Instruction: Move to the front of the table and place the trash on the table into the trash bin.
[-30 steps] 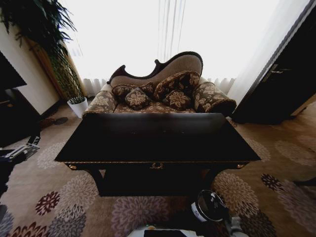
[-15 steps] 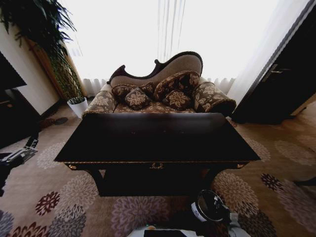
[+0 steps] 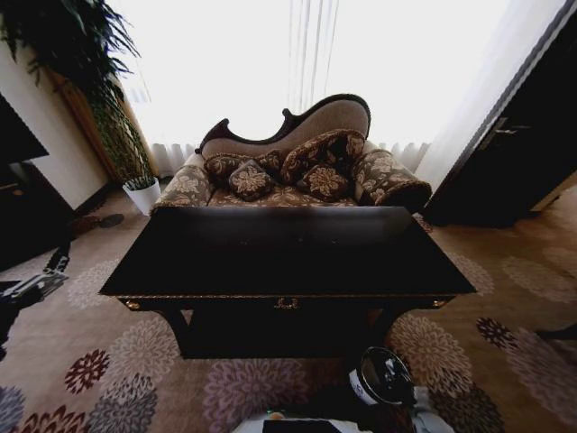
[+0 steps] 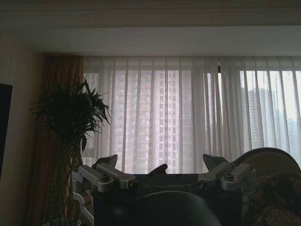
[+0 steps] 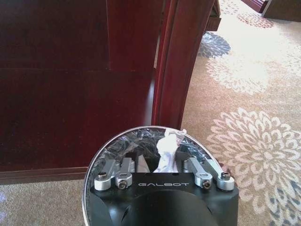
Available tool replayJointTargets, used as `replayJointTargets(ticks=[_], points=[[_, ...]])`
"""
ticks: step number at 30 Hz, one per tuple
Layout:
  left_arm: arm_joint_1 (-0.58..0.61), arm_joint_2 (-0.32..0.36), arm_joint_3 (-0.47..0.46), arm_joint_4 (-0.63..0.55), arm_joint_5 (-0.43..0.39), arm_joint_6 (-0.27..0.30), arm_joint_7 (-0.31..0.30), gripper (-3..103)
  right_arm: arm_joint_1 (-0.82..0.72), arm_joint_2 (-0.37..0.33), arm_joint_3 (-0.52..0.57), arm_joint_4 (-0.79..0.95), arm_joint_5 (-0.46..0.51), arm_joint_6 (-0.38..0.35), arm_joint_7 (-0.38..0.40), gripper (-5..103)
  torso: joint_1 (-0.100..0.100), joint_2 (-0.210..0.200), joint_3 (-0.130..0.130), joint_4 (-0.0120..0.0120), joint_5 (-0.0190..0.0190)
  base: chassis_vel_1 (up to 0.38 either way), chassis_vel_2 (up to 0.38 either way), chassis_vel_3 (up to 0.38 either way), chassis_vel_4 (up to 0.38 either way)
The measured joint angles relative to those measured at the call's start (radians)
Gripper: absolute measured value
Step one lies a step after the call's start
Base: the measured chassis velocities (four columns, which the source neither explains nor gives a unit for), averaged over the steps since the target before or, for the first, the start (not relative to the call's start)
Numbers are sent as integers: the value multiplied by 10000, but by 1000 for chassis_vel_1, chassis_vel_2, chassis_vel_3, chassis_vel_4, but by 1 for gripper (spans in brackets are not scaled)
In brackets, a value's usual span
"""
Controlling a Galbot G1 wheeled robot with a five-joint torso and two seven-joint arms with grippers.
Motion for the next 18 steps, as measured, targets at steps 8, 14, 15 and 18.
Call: replayJointTargets(ticks=[8, 14, 15, 18], points=[[-17, 15, 58, 0, 14, -2, 0, 100, -190, 99, 11, 319, 118, -121, 106, 73, 0, 1, 0, 0, -2, 0, 0, 0, 0], [2, 44, 48, 3, 16, -15, 0, 100, -272, 266, -23, 463, 204, -175, 85, 94, 0, 1, 0, 0, -2, 0, 0, 0, 0], [3, 53, 39, 3, 14, -16, 1, 100, -285, 295, -37, 471, 201, -170, 77, 98, 0, 0, 0, 0, 0, 0, 0, 0, 0], [3, 58, 35, 3, 12, -17, 1, 100, -342, 318, -56, 526, 202, -162, 35, 99, 1, 0, 0, 0, -1, 0, 0, 0, 0]])
